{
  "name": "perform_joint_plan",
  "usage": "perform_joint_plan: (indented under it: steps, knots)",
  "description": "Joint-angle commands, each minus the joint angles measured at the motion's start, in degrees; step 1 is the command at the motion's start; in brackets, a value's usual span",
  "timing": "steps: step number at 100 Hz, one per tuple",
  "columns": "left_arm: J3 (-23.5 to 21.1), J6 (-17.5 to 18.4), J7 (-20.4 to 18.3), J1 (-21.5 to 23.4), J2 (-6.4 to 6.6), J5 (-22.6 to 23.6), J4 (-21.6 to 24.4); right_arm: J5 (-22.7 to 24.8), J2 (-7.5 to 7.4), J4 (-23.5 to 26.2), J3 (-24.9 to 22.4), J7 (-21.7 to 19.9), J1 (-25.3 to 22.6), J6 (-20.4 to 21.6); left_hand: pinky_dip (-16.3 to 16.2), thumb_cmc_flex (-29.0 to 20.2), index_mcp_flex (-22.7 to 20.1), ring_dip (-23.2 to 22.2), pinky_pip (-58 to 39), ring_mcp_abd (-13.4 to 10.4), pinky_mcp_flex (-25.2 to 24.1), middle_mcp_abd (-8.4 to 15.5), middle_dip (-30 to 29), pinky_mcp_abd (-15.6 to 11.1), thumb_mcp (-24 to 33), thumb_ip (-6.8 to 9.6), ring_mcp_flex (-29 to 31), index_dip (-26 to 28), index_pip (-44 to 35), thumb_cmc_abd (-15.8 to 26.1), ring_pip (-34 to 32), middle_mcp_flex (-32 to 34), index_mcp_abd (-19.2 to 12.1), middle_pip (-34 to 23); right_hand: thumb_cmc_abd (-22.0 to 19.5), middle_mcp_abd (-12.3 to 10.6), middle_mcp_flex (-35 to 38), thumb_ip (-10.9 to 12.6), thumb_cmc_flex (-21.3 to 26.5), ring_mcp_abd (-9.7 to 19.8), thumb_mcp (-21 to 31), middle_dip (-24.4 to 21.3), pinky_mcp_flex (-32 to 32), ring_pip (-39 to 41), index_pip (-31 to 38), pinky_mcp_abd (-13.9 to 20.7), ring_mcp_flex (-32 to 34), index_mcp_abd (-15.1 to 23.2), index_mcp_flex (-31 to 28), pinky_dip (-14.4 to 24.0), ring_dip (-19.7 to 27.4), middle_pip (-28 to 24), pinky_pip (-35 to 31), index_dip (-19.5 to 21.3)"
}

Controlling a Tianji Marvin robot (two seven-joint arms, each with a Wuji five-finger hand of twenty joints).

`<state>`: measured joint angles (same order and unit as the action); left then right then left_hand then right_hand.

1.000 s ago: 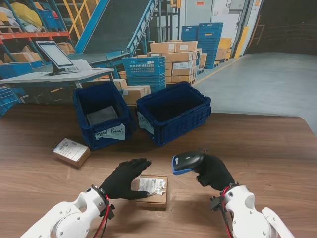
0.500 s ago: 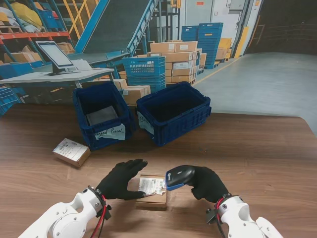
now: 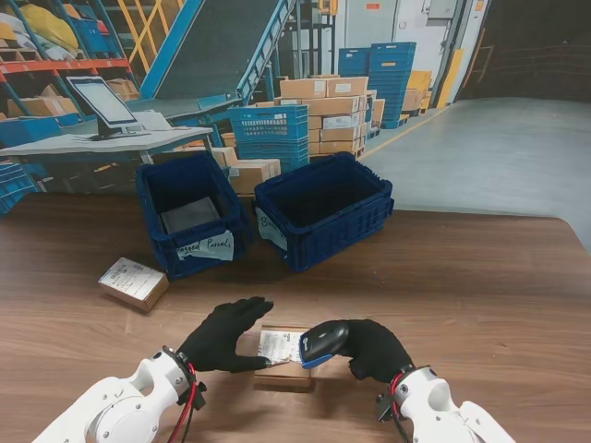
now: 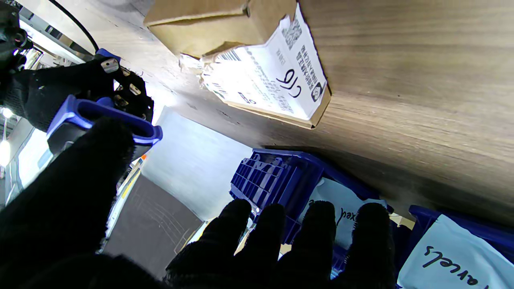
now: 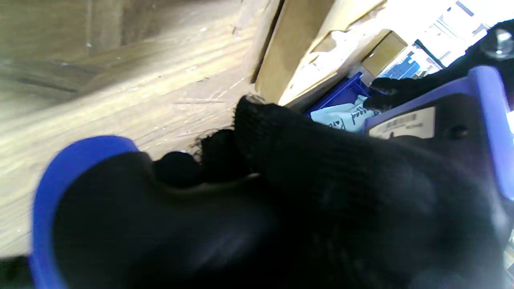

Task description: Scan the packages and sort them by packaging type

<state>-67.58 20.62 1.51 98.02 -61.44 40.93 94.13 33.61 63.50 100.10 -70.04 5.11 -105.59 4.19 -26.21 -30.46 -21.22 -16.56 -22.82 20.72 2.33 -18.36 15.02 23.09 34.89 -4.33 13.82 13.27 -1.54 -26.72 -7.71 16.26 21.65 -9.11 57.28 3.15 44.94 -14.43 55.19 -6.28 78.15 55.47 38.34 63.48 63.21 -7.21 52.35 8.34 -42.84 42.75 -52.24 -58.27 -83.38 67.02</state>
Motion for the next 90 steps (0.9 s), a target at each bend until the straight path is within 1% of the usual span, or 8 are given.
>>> perform_joint_plan:
  steps: [1, 18, 39, 56, 90]
  knots:
    - [0.03, -0.06, -1.16, 0.08, -0.10, -0.41, 0.53, -0.81, 0.33, -0.48, 0.36, -0.28, 0.08, 0.04, 0.63, 0.35, -1.10, -0.82, 1.59, -0.06, -0.04, -0.36, -0.67, 1.07, 0.43, 1.31, 0.36, 0.81, -0.20, 1.47, 0.44, -0.06, -1.10, 0.70, -3.58, 0.23, 0.12, 0.41, 4.93, -1.11, 7.81, 0.35, 1.15, 0.97, 4.11, 2.31, 1.54, 2.45, -2.77, 0.74, -0.21, -0.19, -2.96, 2.05]
    - [0.53, -0.54, -1.17, -0.37, -0.15, -0.58, 0.48, 0.94, 0.46, -1.91, 1.19, 1.50, 0.63, -0.29, 0.67, 0.15, -1.13, -0.76, 1.70, 0.00, -0.11, -0.41, -0.66, 1.01, 0.17, 1.37, 0.13, 0.84, -0.20, 1.62, 0.56, -0.09, -1.10, 0.77, -3.57, 0.15, 0.13, 0.42, 4.90, -1.04, 7.86, 0.30, 1.25, 0.96, 4.14, 2.30, 1.57, 2.54, -2.77, 0.67, -0.17, -0.23, -2.96, 2.06]
    - [0.81, -0.81, -0.69, -0.09, -0.17, -0.17, 0.58, 0.73, 0.64, -3.92, 2.35, 2.43, 1.78, -0.03, 0.66, 0.17, -1.50, -0.72, 1.72, -0.15, -0.05, -0.42, -0.72, 0.87, -0.11, 1.44, 0.01, 0.98, -0.39, 2.03, 0.59, -0.41, -1.22, 1.00, -3.43, 0.17, 0.23, 0.41, 4.90, -1.07, 7.99, 0.22, 1.33, 1.01, 4.22, 2.23, 1.66, 2.60, -2.87, 0.65, -0.16, -0.31, -3.01, 2.06]
    - [0.60, -0.85, -1.67, 0.02, -0.03, -0.56, 0.80, 0.33, 0.76, -5.24, 3.41, 2.81, 3.03, 0.22, 0.71, 0.14, -1.22, -0.65, 1.82, -0.02, -0.12, -0.48, -0.76, 0.79, -0.45, 1.49, -0.31, 1.19, -0.42, 2.37, 0.70, -0.73, -1.22, 1.19, -3.39, 0.13, 0.22, 0.42, 4.86, -1.09, 8.12, 0.23, 1.37, 1.16, 4.23, 2.34, 1.68, 2.63, -2.87, 0.78, -0.28, -0.37, -3.18, 2.04]
    - [0.13, -0.64, -3.29, -0.18, 0.14, -1.75, 0.67, 2.38, 1.02, -8.68, 6.26, 5.42, 6.23, 0.55, 0.80, -0.03, -0.62, -0.56, 2.15, -0.08, -0.34, -0.38, -0.75, 0.63, -1.26, 1.63, -0.65, 1.32, -0.23, 2.70, 0.82, -1.01, -1.48, 1.47, -3.39, 0.02, 0.26, 0.47, 4.74, -0.92, 8.25, 0.21, 1.43, 1.17, 4.25, 2.44, 1.76, 2.69, -2.81, 0.74, -0.25, -0.42, -3.18, 2.04]
